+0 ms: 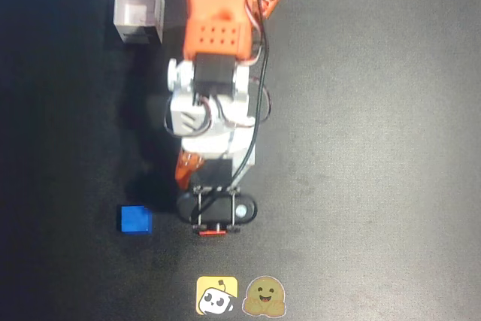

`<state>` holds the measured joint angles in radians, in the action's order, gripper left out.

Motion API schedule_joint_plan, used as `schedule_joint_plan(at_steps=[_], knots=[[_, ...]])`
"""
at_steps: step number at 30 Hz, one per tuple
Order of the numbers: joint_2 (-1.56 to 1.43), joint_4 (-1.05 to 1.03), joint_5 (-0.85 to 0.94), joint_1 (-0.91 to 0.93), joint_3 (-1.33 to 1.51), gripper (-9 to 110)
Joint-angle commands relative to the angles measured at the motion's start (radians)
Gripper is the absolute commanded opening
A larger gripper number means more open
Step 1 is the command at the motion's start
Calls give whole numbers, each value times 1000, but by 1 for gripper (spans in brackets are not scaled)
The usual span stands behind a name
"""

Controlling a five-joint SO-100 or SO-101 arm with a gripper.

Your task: Put the red cube on top of the blue cube.

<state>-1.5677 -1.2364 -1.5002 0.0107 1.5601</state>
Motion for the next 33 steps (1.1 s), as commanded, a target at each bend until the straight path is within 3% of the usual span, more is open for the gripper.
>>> schedule_joint_plan(at_steps=[1,33], knots=[[26,25,-9,-11,-81,23],[417,54,-21,-48,-383,24]])
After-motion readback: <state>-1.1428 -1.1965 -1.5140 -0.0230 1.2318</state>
